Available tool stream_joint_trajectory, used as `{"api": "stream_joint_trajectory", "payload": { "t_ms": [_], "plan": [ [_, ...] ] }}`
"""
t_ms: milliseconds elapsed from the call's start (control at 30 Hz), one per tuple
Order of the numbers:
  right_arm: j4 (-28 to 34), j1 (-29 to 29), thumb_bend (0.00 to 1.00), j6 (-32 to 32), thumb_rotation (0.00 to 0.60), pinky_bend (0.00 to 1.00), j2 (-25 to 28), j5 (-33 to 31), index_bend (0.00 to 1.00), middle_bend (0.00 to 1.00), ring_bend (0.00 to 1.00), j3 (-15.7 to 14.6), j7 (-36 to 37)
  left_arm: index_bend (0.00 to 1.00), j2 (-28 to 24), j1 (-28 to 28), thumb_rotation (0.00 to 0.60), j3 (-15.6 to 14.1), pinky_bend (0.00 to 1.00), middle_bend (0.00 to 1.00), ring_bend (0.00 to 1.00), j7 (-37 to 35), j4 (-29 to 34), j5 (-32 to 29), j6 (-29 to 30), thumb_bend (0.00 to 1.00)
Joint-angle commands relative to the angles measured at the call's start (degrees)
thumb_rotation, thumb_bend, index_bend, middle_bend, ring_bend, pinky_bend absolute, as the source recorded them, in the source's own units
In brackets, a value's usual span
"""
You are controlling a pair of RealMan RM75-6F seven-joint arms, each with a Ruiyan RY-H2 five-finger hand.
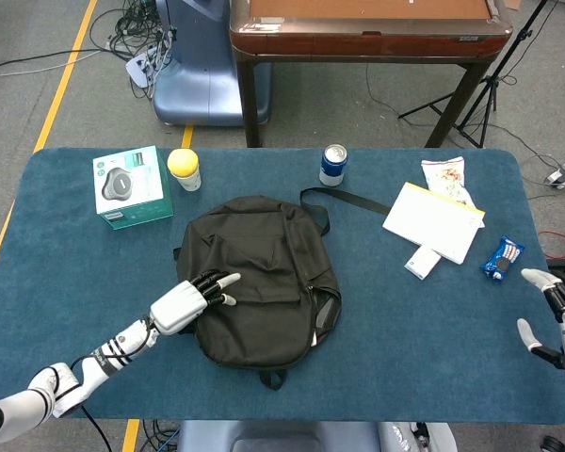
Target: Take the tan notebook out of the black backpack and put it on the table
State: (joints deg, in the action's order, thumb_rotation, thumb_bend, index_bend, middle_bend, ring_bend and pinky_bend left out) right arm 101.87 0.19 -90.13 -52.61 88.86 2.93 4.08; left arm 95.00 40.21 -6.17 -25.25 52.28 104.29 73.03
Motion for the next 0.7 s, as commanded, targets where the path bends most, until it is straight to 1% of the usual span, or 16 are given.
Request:
{"api": "stream_joint_trajectory", "payload": {
  "t_ms": [33,200,267,333,567,700],
  "plan": [
    [0.01,0.07,0.38,0.12,0.6,0.24,-0.02,0.03,0.19,0.21,0.13,0.02,-0.07,0.34,-0.99,-0.17,0.6,0.52,0.06,0.0,0.01,-1.26,2.78,-2.0,-1.3,0.66],
    [0.04,0.3,0.38,0.54,0.6,0.24,-0.1,0.03,0.19,0.21,0.13,0.08,-0.25,0.41,-2.71,-0.6,0.6,1.59,0.06,0.0,0.01,-2.77,8.6,-5.75,-3.89,0.77],
    [0.04,0.39,0.38,0.68,0.6,0.24,-0.13,-0.01,0.19,0.21,0.13,0.12,-0.3,0.43,-3.37,-0.77,0.6,2.07,0.06,0.0,0.01,-3.2,10.92,-7.25,-4.94,0.8],
    [0.02,0.45,0.38,0.84,0.6,0.24,-0.17,-0.03,0.19,0.21,0.13,0.11,-0.35,0.45,-4.12,-0.93,0.6,2.76,0.06,0.0,0.01,-3.83,13.7,-9.03,-6.07,0.82],
    [0.05,0.66,0.38,1.22,0.6,0.24,-0.2,0.22,0.19,0.21,0.13,0.03,-0.42,0.61,-6.45,-1.17,0.6,5.72,0.05,0.03,0.02,-4.29,22.41,-15.23,-9.92,0.88],
    [0.18,0.93,0.38,1.57,0.6,0.24,-0.11,1.02,0.19,0.21,0.13,-0.22,-0.69,0.62,-7.32,-1.03,0.6,8.17,0.05,0.05,0.02,-2.9,26.37,-19.41,-12.14,0.89]
  ]
}}
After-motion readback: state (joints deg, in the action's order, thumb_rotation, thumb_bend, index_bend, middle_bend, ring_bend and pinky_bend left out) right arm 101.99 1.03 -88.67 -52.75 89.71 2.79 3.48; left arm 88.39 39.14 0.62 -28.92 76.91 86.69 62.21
